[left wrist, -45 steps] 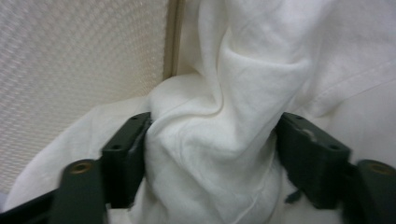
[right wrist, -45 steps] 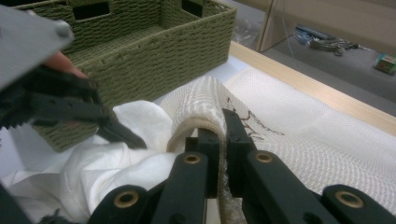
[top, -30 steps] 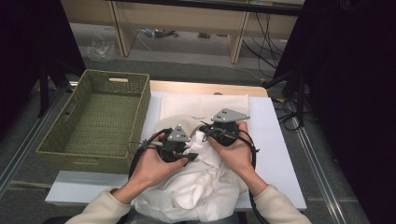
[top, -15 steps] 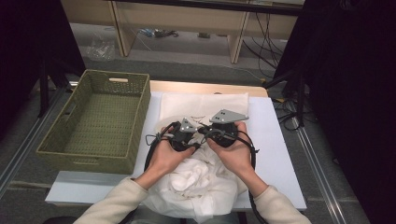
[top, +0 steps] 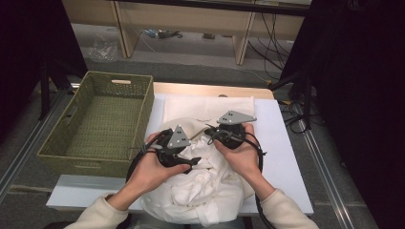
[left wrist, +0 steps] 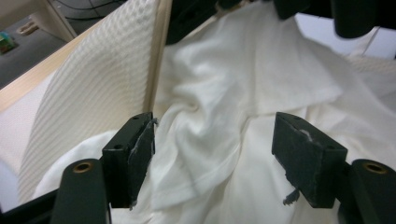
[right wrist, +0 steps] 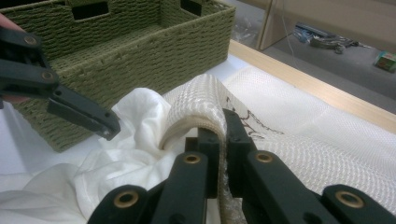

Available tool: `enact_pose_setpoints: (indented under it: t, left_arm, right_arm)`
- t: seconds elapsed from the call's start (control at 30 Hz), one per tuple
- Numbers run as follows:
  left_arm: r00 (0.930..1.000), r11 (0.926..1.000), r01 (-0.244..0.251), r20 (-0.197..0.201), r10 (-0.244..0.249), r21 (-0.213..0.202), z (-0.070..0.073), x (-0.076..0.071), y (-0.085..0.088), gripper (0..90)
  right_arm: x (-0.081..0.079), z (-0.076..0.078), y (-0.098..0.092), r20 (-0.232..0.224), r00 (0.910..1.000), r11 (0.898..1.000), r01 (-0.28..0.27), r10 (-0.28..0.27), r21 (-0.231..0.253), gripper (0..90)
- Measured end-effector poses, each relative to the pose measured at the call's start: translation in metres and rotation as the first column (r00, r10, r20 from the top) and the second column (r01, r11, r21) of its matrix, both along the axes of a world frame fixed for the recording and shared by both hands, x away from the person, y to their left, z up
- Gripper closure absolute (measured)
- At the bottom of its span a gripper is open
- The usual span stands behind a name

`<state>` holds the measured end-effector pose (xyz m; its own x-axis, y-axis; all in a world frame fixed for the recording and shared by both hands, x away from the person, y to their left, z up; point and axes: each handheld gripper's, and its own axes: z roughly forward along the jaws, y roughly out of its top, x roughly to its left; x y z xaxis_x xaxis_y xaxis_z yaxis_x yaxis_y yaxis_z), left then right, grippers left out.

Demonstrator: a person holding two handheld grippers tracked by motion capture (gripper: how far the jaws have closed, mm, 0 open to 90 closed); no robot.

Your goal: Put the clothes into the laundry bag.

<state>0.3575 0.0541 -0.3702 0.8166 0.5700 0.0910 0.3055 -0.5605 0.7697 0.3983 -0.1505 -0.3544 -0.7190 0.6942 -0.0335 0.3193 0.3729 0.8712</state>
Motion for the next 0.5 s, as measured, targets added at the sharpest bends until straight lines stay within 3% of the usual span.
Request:
enact_pose_setpoints:
  t: [0.07, 0.1, 0.17, 0.27, 0.4, 0.5]
  left_arm:
    - [0.9999, 0.9997, -0.011, -0.002, 0.011, 0.020, -0.005, 0.003, 0.001, 31.2]
    - [0.9992, 0.9999, 0.004, -0.039, -0.003, 0.010, -0.017, 0.010, -0.001, 35.1]
    - [0.9966, 0.9999, -0.011, -0.082, 0.010, -0.009, -0.027, 0.014, -0.004, 45.0]
    - [0.9953, 0.9998, 0.004, -0.097, -0.002, 0.018, -0.034, 0.018, -0.012, 58.3]
    - [0.9937, 0.9994, -0.008, -0.111, 0.012, 0.033, -0.033, 0.016, -0.023, 76.1]
    - [0.9920, 0.9996, -0.015, -0.125, 0.011, -0.025, -0.025, 0.014, -0.026, 80.5]
  right_arm:
    - [-0.001, 0.000, 0.000, -0.011, 0.9999, 1.000, 0.008, -0.008, 0.006, 89.2]
    - [-0.001, 0.000, 0.000, -0.014, 0.9999, 1.000, 0.010, -0.010, 0.008, 89.2]
    - [-0.001, 0.000, 0.000, -0.015, 0.9998, 1.000, 0.009, -0.008, 0.007, 89.1]
    - [0.000, -0.001, 0.000, -0.014, 0.9999, 1.000, 0.004, -0.004, 0.003, 89.2]
    - [0.000, -0.001, -0.001, -0.012, 0.9999, 1.000, 0.005, -0.005, 0.002, 89.2]
    - [-0.001, -0.001, 0.000, -0.012, 0.9999, 1.000, 0.010, -0.010, 0.003, 89.2]
